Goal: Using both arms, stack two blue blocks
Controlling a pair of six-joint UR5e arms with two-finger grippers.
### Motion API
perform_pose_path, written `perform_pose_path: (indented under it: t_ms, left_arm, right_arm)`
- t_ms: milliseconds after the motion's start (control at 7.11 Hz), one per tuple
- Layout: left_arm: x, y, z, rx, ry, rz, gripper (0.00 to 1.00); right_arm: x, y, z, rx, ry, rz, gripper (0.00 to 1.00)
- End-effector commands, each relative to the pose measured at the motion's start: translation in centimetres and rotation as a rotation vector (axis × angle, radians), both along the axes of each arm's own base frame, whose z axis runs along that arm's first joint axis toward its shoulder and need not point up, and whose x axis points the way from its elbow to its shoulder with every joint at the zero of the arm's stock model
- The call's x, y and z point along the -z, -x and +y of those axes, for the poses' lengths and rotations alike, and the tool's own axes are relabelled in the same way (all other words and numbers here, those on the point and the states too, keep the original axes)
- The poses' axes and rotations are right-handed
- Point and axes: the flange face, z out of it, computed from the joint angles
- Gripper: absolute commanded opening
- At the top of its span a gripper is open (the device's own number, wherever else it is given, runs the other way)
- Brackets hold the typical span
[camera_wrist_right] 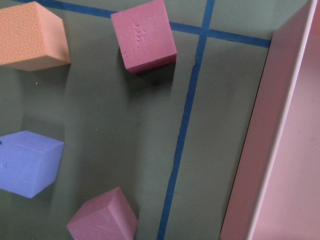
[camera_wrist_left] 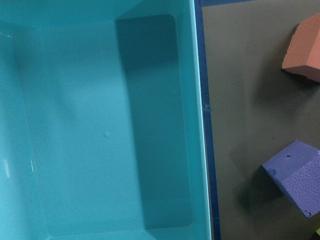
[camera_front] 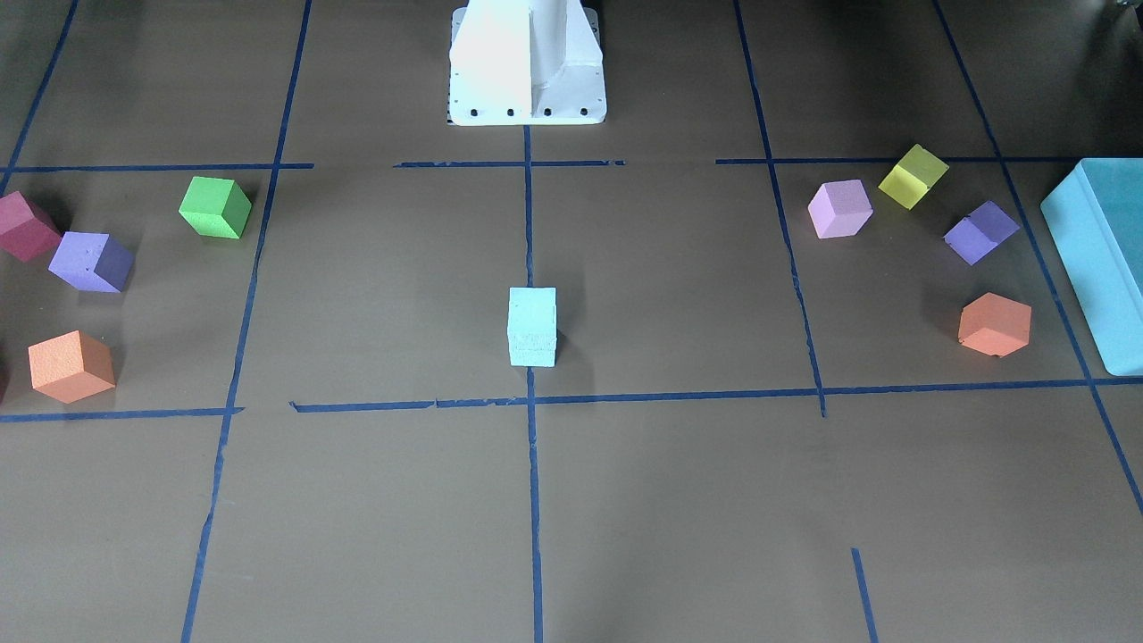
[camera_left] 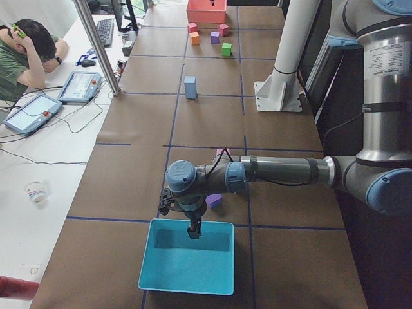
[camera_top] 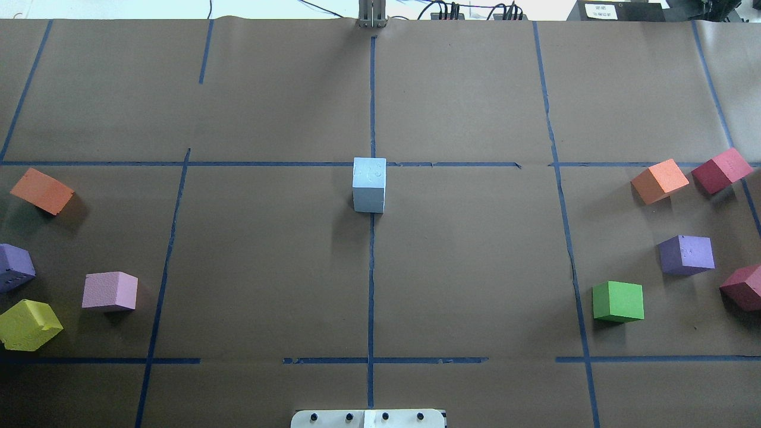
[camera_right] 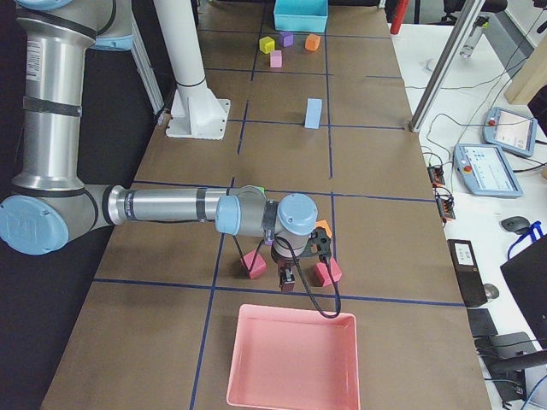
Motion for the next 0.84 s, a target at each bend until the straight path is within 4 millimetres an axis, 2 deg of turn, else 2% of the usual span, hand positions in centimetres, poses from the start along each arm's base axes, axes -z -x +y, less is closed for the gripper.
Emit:
perform_pose_path:
  t_ms: [0, 703]
  left_arm:
    - [-0.01, -0.02, 0.0, 0.0, 0.0, 0.002, 1.0]
    - [-0.12, -0.05, 0.01, 0.0, 0.002, 0.005, 1.0]
  right_arm:
    - [-0.07, 0.14, -0.01, 0.003, 0.002, 0.0, 1.0]
    - [-0.21, 0.72, 0.02, 0.016, 0.006, 0.0, 1.0]
